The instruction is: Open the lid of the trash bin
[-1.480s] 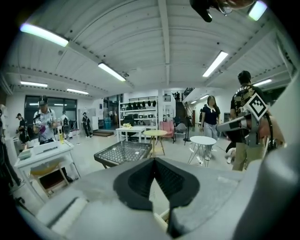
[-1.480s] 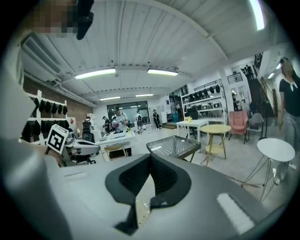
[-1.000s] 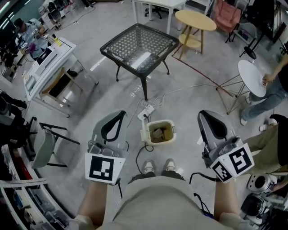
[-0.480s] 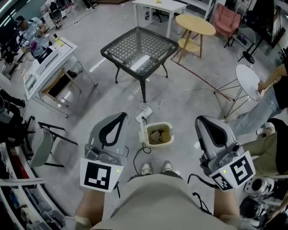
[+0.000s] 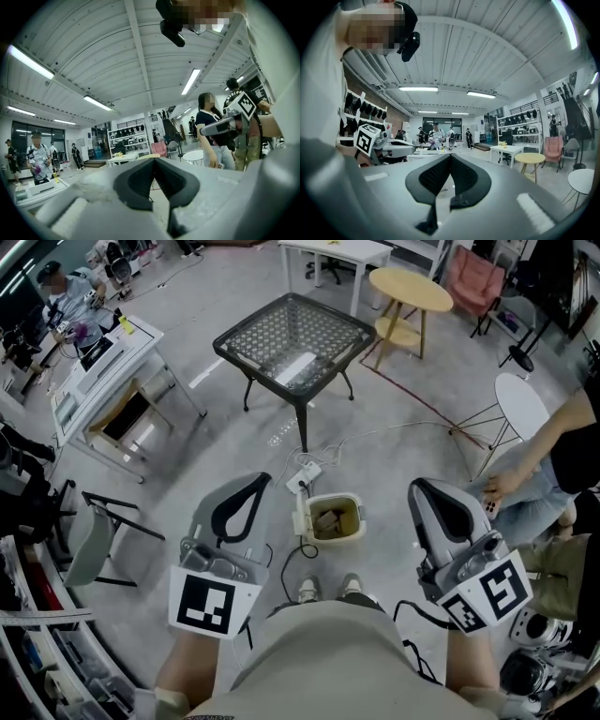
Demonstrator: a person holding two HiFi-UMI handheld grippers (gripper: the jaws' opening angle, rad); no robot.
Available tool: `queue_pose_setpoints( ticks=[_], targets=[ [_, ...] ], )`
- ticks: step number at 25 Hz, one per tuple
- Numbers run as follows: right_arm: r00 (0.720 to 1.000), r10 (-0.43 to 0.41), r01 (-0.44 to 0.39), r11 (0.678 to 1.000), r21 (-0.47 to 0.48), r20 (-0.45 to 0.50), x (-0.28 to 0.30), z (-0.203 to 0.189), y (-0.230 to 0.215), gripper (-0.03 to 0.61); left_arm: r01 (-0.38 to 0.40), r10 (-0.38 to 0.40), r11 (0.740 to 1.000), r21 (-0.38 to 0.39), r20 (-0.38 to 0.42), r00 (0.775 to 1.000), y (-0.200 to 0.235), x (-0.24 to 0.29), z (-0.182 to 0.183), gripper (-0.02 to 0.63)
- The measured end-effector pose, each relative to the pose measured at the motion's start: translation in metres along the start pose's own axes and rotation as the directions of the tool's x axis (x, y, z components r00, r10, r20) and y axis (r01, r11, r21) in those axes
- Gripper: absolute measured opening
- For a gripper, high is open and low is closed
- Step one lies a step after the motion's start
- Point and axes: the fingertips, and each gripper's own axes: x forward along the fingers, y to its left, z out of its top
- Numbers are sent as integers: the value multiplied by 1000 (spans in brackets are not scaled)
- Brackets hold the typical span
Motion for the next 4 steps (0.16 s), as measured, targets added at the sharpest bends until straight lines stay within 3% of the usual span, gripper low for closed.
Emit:
queue_pose_setpoints(
  ticks=[4],
  targets=[
    [1000, 4, -4, 1000, -1, 3, 3, -2, 1, 3, -4, 4, 1000, -1, -10, 1000, 1, 0, -5, 2]
  ],
)
